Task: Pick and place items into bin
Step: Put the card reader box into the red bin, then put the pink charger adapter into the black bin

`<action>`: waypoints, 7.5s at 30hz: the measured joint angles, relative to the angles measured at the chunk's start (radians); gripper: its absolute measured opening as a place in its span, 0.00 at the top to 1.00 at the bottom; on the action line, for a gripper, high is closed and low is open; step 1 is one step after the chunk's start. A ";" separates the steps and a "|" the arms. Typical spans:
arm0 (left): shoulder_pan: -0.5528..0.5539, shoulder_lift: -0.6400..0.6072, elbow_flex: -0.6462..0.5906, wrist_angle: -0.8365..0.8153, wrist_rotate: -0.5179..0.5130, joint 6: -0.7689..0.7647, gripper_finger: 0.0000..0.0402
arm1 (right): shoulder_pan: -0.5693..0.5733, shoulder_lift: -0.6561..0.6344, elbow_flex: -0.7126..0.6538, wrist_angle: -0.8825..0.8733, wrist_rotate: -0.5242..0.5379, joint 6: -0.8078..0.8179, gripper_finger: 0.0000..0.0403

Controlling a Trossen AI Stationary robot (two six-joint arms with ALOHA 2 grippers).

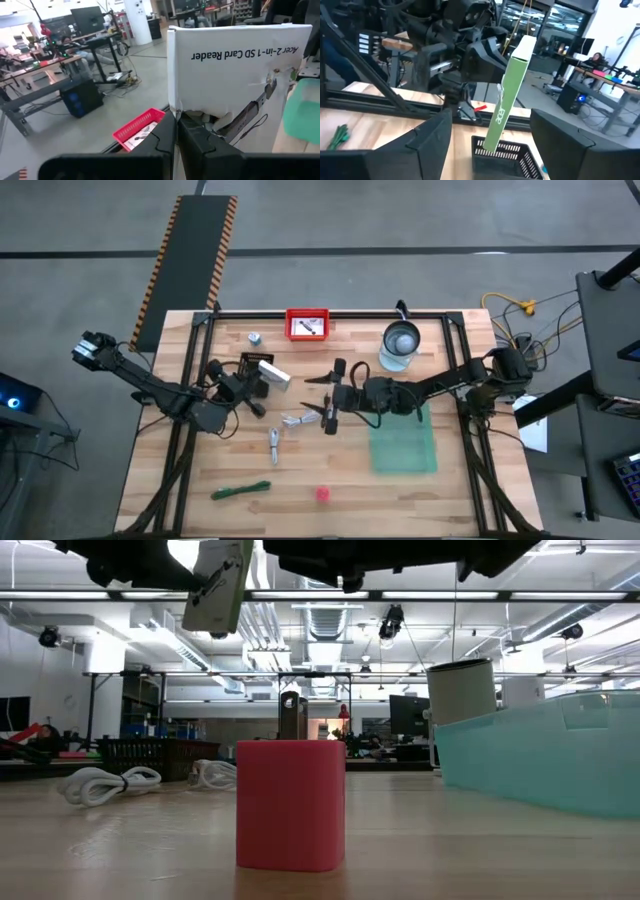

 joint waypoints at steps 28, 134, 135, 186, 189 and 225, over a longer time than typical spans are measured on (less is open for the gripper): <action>0.072 0.248 -0.001 0.723 0.093 0.465 1.00 | -0.039 0.000 0.006 0.002 0.000 0.025 0.43; 0.035 -0.087 -0.292 0.267 0.109 0.076 0.55 | -0.472 0.623 1.300 -1.768 0.275 -0.216 0.95; 0.035 -0.087 -0.292 0.268 0.109 0.076 0.55 | -0.473 0.624 1.300 -1.767 0.276 -0.214 0.95; 0.035 -0.070 -0.292 0.268 0.109 0.072 0.55 | -0.560 0.622 1.095 -1.447 0.128 -0.291 0.82; 0.035 -0.070 -0.292 0.268 0.109 0.072 0.55 | -0.559 0.622 1.095 -1.446 0.127 -0.289 0.78; 0.034 -0.070 -0.293 0.268 0.209 0.072 0.55 | -0.430 0.382 1.007 -1.477 -0.317 -0.087 0.67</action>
